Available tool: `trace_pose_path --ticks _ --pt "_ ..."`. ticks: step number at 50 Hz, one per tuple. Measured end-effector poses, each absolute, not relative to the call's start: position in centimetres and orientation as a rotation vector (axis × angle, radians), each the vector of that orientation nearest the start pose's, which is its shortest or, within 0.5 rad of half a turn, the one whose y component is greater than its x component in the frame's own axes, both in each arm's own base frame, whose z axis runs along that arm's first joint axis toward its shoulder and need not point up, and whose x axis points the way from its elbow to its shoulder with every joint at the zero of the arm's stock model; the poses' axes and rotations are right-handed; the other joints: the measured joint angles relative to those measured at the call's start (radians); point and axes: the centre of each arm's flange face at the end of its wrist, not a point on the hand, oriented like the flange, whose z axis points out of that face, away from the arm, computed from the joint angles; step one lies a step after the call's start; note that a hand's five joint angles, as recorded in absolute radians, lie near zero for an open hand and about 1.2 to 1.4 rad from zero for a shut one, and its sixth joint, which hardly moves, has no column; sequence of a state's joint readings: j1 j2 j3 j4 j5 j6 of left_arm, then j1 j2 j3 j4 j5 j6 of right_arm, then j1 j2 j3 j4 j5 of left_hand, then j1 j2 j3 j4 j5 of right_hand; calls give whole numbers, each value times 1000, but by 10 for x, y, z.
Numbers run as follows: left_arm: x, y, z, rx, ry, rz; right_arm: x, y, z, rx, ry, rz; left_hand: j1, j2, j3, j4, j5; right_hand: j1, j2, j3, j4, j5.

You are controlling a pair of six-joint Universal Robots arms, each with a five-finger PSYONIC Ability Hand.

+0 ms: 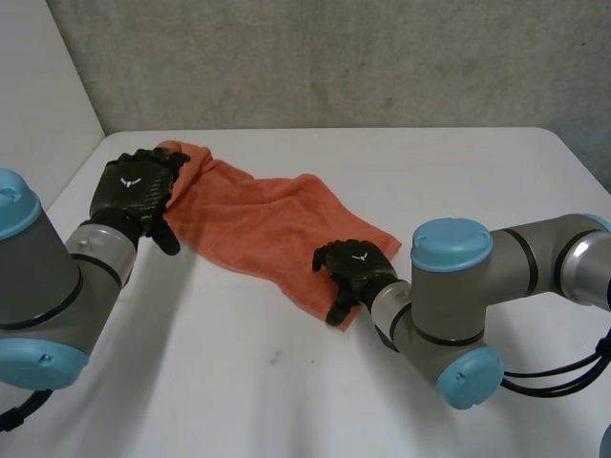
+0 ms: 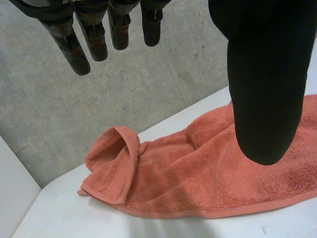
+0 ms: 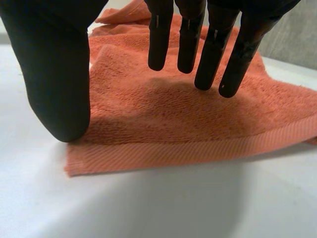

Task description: Fold the laundry

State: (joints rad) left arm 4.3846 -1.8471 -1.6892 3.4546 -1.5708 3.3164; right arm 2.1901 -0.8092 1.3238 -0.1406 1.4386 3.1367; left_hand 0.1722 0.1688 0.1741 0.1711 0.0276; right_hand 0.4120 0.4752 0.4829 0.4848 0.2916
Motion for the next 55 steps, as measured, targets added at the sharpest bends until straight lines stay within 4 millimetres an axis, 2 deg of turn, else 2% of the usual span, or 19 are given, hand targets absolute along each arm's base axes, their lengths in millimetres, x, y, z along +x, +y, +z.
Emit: trace_pose_path --ticks 18,24,29,42,45,46,50,54,55 --pt "-237 -286 212 600 2315 -2199 355 -255 100 -882 2137 -1500 0 0 0 -1 0 28 35 37 34 30" --pt "-238 -286 212 603 2316 -2199 355 -257 100 -885 2136 -1505 0 0 0 -1 0 102 127 119 113 79" --pt "-238 -285 212 603 2315 -2199 357 -263 104 -884 2136 -1554 0 0 0 -1 0 161 195 188 185 157" --pt "-237 -286 215 597 2305 -2209 359 -270 112 -892 2121 -1612 0 0 0 -1 0 172 208 202 198 185" --pt "-237 -285 216 596 2304 -2211 359 -270 113 -901 2117 -1621 0 0 0 -1 0 282 340 325 323 312" --pt "-237 -285 216 597 2304 -2211 359 -271 113 -911 2116 -1628 0 0 0 -1 0 396 467 459 457 452" --pt "-237 -285 215 598 2305 -2210 360 -272 113 -934 2111 -1649 0 0 0 -1 0 555 694 684 684 672" --pt "-237 -285 215 598 2306 -2209 359 -273 115 -948 2102 -1671 0 0 0 -1 0 555 700 698 703 678" --pt "-237 -285 215 599 2308 -2208 358 -275 120 -948 2090 -1692 0 0 0 -1 0 555 700 698 703 678"
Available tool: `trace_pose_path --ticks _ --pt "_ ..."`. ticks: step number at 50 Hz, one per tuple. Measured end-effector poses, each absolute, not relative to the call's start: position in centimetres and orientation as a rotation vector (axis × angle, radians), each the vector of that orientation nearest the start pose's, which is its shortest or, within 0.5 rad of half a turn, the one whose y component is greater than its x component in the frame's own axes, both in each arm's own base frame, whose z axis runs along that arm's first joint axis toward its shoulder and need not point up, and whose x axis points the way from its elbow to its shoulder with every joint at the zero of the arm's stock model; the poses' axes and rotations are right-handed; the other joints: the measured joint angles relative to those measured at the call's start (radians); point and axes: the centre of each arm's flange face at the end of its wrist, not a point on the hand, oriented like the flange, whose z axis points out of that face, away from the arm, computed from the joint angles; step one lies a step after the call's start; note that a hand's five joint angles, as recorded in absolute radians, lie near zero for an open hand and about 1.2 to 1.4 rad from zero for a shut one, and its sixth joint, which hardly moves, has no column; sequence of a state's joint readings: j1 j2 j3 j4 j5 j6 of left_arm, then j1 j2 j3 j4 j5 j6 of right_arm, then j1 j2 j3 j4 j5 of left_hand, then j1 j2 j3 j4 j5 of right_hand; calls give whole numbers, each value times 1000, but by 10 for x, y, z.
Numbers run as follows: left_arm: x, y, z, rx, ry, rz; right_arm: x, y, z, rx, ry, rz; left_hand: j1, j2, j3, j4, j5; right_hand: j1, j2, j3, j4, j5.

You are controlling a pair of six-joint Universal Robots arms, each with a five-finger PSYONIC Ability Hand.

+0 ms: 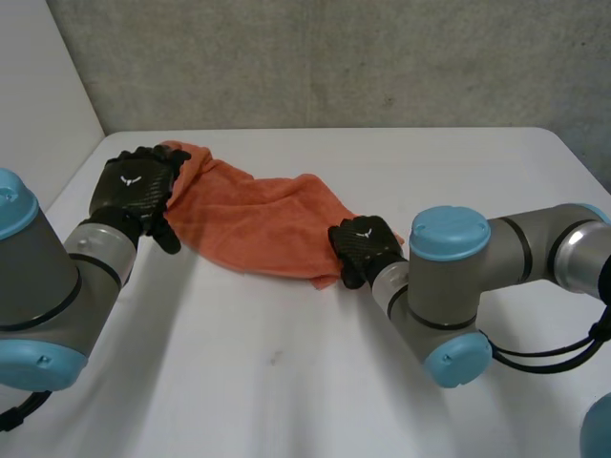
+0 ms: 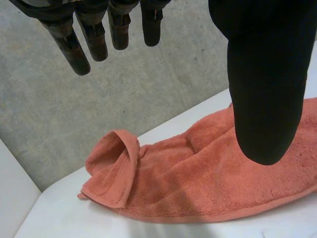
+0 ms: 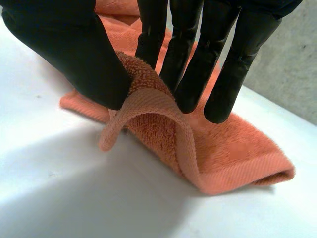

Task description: Fold the laundry

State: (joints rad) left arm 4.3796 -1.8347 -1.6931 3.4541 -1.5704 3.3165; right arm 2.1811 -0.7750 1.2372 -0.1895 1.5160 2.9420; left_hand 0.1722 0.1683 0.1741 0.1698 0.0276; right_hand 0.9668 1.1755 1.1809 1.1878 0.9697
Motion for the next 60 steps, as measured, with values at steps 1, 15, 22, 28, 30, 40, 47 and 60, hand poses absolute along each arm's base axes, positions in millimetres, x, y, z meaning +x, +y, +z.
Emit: trace_pose_path --ticks 1,15,22,28,30,40,47,60 --pt "-237 -285 215 599 2308 -2207 358 -275 122 -947 2087 -1698 0 0 0 0 0 0 0 0 0 0" --pt "-240 -285 203 624 2341 -2175 346 -249 273 -891 1736 -1995 0 0 0 0 0 0 0 0 0 4" --pt "-243 -288 195 625 2351 -2177 337 -228 322 -891 1613 -2060 0 -1 0 -2 0 0 0 0 0 4" --pt "-247 -298 187 581 2333 -2238 328 -210 349 -888 1563 -2083 0 -1 0 -2 0 0 0 0 0 4" --pt "-249 -303 184 560 2327 -2263 326 -204 355 -890 1552 -2082 0 -1 0 -2 0 0 0 0 0 4" --pt "-258 -316 156 457 2456 -2294 315 -169 386 -881 1470 -2106 15 19 16 17 0 0 0 0 0 4" --pt "-270 -297 149 427 2679 -2234 305 -161 404 -844 1423 -2159 15 21 16 18 0 0 0 0 0 4" --pt "-278 -306 154 339 2751 -2255 294 -144 414 -836 1413 -2151 242 242 236 235 204 0 0 0 0 4"
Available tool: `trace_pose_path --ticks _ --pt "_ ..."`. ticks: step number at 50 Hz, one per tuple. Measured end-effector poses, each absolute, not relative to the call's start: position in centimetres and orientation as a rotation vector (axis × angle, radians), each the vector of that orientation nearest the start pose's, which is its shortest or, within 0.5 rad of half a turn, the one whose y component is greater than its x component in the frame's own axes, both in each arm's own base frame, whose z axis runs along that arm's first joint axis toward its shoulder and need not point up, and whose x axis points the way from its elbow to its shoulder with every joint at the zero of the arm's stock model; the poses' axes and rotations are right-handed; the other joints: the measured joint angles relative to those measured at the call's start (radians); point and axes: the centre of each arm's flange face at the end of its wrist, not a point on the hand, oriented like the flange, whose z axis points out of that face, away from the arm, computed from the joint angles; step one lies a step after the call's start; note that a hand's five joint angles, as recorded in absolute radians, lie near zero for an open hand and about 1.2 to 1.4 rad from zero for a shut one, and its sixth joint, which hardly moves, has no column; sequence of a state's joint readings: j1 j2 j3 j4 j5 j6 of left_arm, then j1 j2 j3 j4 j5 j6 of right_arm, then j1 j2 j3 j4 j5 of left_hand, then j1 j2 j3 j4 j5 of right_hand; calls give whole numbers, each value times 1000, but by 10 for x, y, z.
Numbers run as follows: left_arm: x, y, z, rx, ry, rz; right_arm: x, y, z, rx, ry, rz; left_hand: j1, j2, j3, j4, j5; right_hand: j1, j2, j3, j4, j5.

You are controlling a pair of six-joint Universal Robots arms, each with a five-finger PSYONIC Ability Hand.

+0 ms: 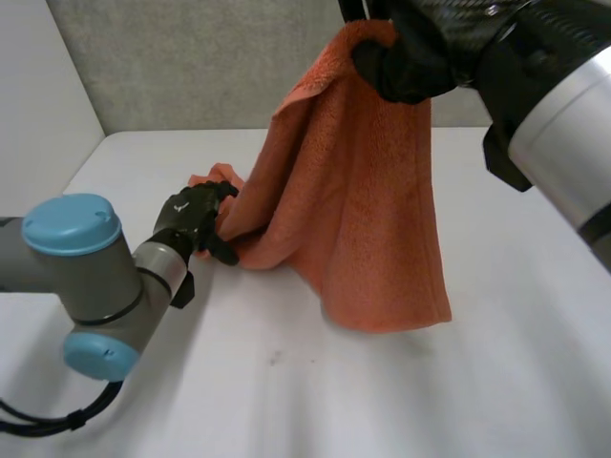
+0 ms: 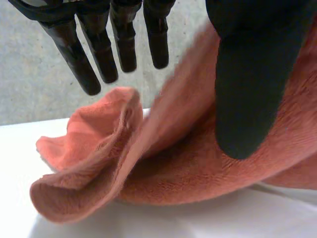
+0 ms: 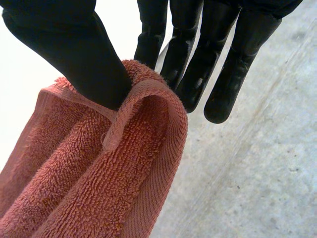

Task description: Fold the laundry

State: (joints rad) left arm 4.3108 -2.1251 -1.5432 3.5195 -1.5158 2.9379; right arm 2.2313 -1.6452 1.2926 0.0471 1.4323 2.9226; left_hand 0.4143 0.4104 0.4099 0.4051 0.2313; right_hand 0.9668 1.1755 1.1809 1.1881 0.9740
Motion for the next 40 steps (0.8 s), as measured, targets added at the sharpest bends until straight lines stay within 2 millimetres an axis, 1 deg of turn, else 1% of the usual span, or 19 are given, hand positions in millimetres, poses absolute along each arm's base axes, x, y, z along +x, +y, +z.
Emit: trace_pose_path --ticks 3,5,6,7,8,13,17,19,23,24,25,28,29,30,31,34,35,37,40 --pt "-284 -316 147 330 2749 -2276 289 -138 420 -825 1394 -2168 190 184 184 183 182 0 0 0 0 0" --pt "-286 -318 145 328 2751 -2279 287 -137 422 -822 1390 -2172 200 197 189 195 194 0 0 0 0 0" --pt "-290 -320 141 324 2762 -2285 284 -134 425 -815 1382 -2183 411 403 403 404 404 0 0 0 0 0" --pt "-291 -321 140 323 2765 -2286 283 -133 425 -813 1380 -2186 430 427 427 433 431 0 0 0 0 0" --pt "-293 -321 138 323 2771 -2288 281 -132 426 -811 1378 -2190 554 552 552 545 543 0 0 0 0 0" --pt "-294 -323 139 293 2749 -2301 276 -133 424 -807 1395 -2201 720 747 746 750 742 0 0 0 0 0" --pt "-281 -330 161 161 2633 -2357 268 -147 416 -805 1465 -2214 749 790 788 794 780 0 0 0 0 0" --pt "-266 -335 182 57 2534 -2404 263 -159 409 -800 1524 -2219 754 800 800 804 789 0 0 0 0 0" --pt "-244 -338 214 -50 2403 -2469 253 -188 390 -792 1664 -2200 755 803 802 807 792 0 0 0 0 0" --pt "-234 -335 233 -67 2338 -2513 249 -203 378 -790 1734 -2176 759 805 803 810 794 0 0 0 0 0" --pt "-230 -333 242 -65 2310 -2533 247 -210 374 -789 1762 -2164 759 805 804 810 794 0 0 0 0 0" --pt "-222 -319 270 9 2219 -2599 244 -230 352 -803 1861 -2101 763 806 804 810 794 0 0 0 0 0" --pt "-222 -319 270 9 2219 -2599 244 -230 352 -803 1861 -2101 763 806 804 810 794 0 0 0 0 0" --pt "-219 -310 282 74 2175 -2621 244 -235 345 -810 1886 -2082 763 806 804 810 794 0 0 0 0 0" --pt "-217 -301 292 146 2129 -2637 244 -245 329 -837 1947 -2031 763 806 804 811 794 0 0 0 0 0" --pt "-214 -286 301 275 2074 -2624 244 -253 310 -884 2015 -1970 763 806 804 811 794 0 0 0 0 0" --pt "-213 -276 301 373 2051 -2586 245 -255 300 -917 2053 -1933 763 806 804 811 795 0 0 0 0 1" --pt "-212 -265 297 487 2045 -2515 245 -257 276 -1005 2137 -1841 763 806 805 811 798 0 0 0 0 5" --pt "-211 -256 285 598 2069 -2408 245 -256 254 -1095 2210 -1742 763 806 805 811 798 0 0 0 0 5"
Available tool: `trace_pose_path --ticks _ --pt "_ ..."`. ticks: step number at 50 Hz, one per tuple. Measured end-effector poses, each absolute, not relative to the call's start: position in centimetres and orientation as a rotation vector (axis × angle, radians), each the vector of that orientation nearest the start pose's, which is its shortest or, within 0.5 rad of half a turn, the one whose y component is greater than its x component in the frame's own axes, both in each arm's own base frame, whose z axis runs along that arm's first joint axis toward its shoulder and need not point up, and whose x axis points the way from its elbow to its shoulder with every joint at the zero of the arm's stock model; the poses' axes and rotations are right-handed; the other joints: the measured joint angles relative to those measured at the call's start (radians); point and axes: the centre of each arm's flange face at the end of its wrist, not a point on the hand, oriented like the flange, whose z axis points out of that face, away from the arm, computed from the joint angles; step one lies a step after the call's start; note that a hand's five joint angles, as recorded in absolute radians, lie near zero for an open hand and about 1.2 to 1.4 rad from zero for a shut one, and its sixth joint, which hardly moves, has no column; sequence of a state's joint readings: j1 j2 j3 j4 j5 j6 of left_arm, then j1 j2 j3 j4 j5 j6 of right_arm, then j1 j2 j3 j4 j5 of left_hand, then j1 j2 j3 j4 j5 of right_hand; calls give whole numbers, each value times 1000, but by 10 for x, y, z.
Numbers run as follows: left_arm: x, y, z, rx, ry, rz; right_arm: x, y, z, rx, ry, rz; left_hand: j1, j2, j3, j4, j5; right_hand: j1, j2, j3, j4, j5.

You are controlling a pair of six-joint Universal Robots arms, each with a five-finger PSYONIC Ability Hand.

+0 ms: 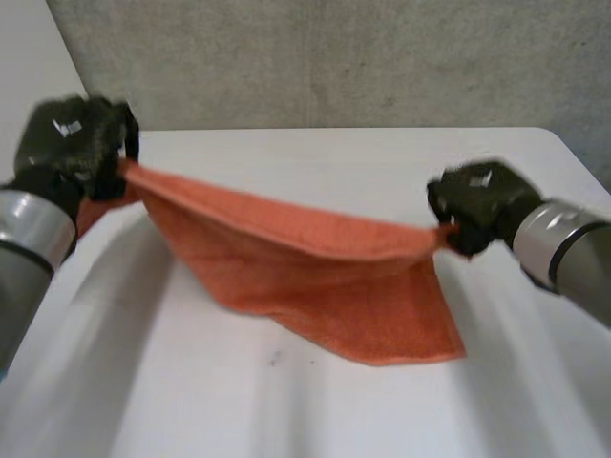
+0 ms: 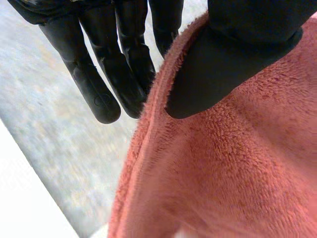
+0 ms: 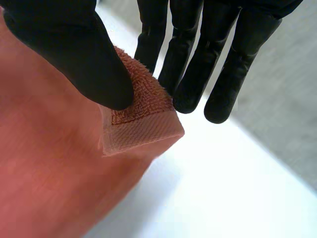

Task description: Fold the laundry

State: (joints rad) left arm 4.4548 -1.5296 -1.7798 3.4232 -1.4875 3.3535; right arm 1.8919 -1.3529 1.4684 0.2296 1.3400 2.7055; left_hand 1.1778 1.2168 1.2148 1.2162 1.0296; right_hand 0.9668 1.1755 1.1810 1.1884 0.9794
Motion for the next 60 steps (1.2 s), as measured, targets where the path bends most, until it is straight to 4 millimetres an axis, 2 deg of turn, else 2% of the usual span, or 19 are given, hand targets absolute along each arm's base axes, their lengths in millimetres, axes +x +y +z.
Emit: trace_pose_path --ticks 3,6,7,11,17,21,25,26,27,30,35,41,43,47,48,51,53,56,60 --pt "-210 -248 262 720 2145 -2236 246 -252 227 -1199 2288 -1602 0 0 0 0 0 0 0 0 0 0" --pt "-210 -249 256 739 2165 -2199 246 -252 223 -1212 2298 -1580 0 0 0 0 0 0 0 0 0 0" --pt "-208 -257 226 795 2267 -2027 248 -253 205 -1254 2334 -1491 0 0 0 0 0 0 0 0 0 0" --pt "-207 -276 196 828 2341 -1881 251 -260 195 -1262 2344 -1467 0 0 0 0 0 0 0 0 0 0" --pt "-212 -314 182 856 2291 -1873 262 -292 208 -1230 2295 -1653 0 0 0 0 0 0 0 0 0 0" --pt "-224 -355 216 817 2063 -2095 277 -327 255 -1147 2132 -2013 0 0 0 0 0 0 0 0 0 0" --pt "-239 -385 290 698 1647 -2445 291 -348 330 -967 1789 -2468 0 1 0 0 0 0 0 0 1 0" --pt "-239 -385 290 698 1647 -2445 291 -348 330 -967 1789 -2468 0 1 0 0 0 0 0 0 1 0" --pt "-243 -387 324 635 1461 -2572 293 -350 359 -885 1632 -2618 0 1 0 0 0 0 0 0 5 1" --pt "-244 -379 381 500 1141 -2768 291 -342 414 -710 1300 -2865 0 1 0 0 0 0 0 0 5 5" --pt "-238 -367 402 393 1016 -2879 285 -324 442 -615 1106 -2973 0 1 0 0 5 0 0 0 5 9" --pt "-233 -362 361 410 1249 -2823 282 -318 407 -709 1276 -2874 5 1 0 0 5 0 0 0 5 9" --pt "-231 -357 323 460 1447 -2727 281 -316 370 -803 1461 -2747 5 1 0 0 5 0 0 0 5 9" --pt "-229 -347 286 510 1620 -2624 279 -312 336 -886 1624 -2615 5 1 0 0 5 0 0 2 5 9" --pt "-226 -337 259 545 1738 -2542 276 -307 310 -946 1743 -2503 5 1 0 0 5 0 0 5 5 9" --pt "-223 -325 229 585 1866 -2443 272 -298 279 -1008 1876 -2361 5 1 0 0 5 0 0 5 5 9" --pt "-223 -322 223 592 1887 -2425 271 -296 274 -1018 1900 -2333 5 1 0 0 5 0 0 5 5 9" --pt "-219 -309 189 638 2017 -2302 262 -284 243 -1052 2051 -2155 5 1 0 0 5 0 0 5 5 9" --pt "-217 -305 169 665 2092 -2216 251 -282 237 -999 2128 -2071 5 1 0 0 5 0 0 5 5 9"
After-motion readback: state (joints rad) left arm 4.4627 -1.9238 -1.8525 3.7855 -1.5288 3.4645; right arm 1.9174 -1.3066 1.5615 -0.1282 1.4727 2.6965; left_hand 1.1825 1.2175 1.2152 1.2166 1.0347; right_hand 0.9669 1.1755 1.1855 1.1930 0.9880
